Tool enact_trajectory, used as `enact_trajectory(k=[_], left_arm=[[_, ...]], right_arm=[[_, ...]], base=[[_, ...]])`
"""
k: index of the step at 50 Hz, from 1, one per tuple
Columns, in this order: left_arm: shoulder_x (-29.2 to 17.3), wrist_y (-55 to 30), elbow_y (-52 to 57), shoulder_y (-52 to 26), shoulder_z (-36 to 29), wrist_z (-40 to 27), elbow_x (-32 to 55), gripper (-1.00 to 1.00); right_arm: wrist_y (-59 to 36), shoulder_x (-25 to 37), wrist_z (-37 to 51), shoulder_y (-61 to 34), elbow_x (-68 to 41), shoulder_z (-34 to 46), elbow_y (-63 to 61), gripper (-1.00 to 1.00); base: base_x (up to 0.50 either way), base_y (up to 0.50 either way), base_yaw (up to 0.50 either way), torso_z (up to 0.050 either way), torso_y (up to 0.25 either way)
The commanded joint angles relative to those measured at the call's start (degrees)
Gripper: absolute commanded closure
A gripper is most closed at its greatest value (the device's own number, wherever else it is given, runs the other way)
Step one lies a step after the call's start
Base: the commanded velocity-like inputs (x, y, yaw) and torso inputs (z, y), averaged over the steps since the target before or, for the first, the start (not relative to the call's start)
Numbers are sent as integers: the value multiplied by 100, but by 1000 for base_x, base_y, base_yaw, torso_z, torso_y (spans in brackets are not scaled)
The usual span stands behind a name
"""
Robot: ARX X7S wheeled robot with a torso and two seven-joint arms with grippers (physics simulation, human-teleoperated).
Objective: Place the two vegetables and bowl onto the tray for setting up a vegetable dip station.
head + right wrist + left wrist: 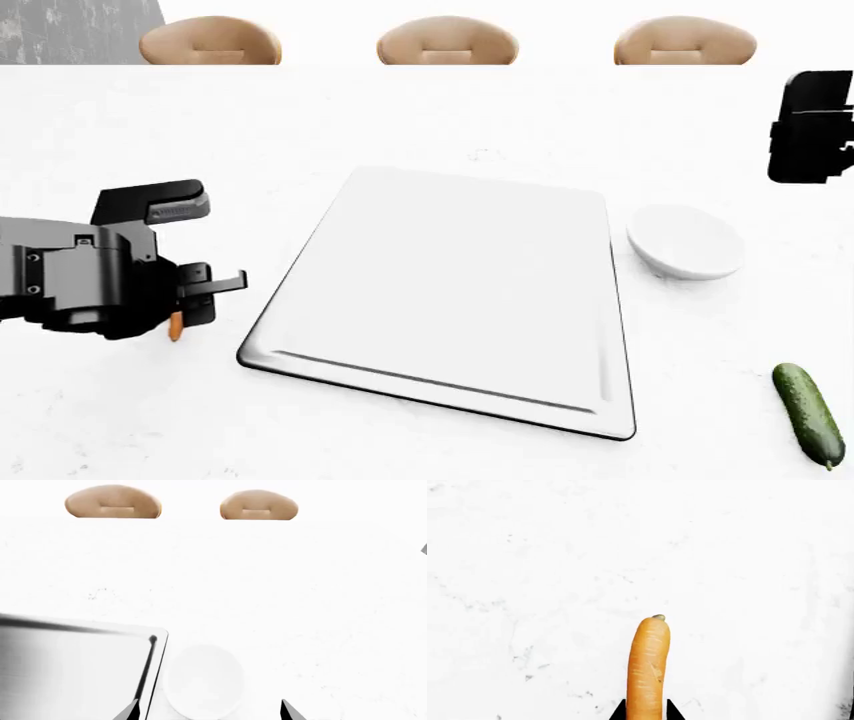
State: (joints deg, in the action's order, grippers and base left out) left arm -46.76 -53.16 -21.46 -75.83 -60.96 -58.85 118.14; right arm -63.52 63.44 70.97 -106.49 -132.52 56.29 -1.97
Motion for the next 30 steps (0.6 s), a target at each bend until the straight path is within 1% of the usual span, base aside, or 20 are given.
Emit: enact_trajectory(k=[1,5,6,8,9,10,11,13,14,15,16,22,27,30], left_arm=[[-153,-42,180,-275,33,-310,24,100],[-60,-395,206,-898,88,-295,-23,100],[1,-551,208,-1241,130,-417,70,100],[71,-669,196,-1491,154,-430,80,100],[199,-805,146,-1776,168,-453,109,100],[271,-884,117,-1883,184,-428,198,100],[454,-1040,40,-2184,159,-415,138,100],[669,-1119,-64,-2371,172,-323,182,100],[910,-1273,-240,-2530,90,-127,32,100],[1020,-1289,-322,-2561,82,3,-24,100],[1272,-1386,-526,-2613,-32,248,-228,100],[2020,-1483,-862,-2418,-299,1055,-666,100],[2332,-1498,-909,-2171,-401,1398,-738,100],[2385,-1469,-880,-2052,-414,1372,-682,100]], right_arm=[[1,75,111,-98,-152,4,-27,-100],[2,96,155,-133,-191,7,-32,-100],[15,96,163,-126,-197,10,-47,-100],[29,99,167,-120,-202,12,-58,-100],[32,97,165,-118,-208,14,-56,-100],[24,91,161,-123,-202,16,-53,-100],[27,69,161,-130,-201,18,-39,-100],[15,40,160,-143,-201,26,-23,-100],[16,32,156,-148,-209,27,-19,-100],[15,29,157,-153,-204,26,-17,-100],[12,26,148,-152,-206,27,-15,-100],[11,60,171,-181,-238,25,-40,-100],[29,117,191,-191,-269,15,-80,-100],[22,100,171,-208,-266,8,-71,-100]], base=[[0,0,0,0,0],[0,0,0,0,0],[0,0,0,0,0],[0,0,0,0,0],[0,0,0,0,0],[0,0,0,0,0],[0,0,0,0,0],[0,0,0,0,0],[0,0,0,0,0],[0,0,0,0,0],[0,0,0,0,0],[0,0,0,0,0],[0,0,0,0,0],[0,0,0,0,0]])
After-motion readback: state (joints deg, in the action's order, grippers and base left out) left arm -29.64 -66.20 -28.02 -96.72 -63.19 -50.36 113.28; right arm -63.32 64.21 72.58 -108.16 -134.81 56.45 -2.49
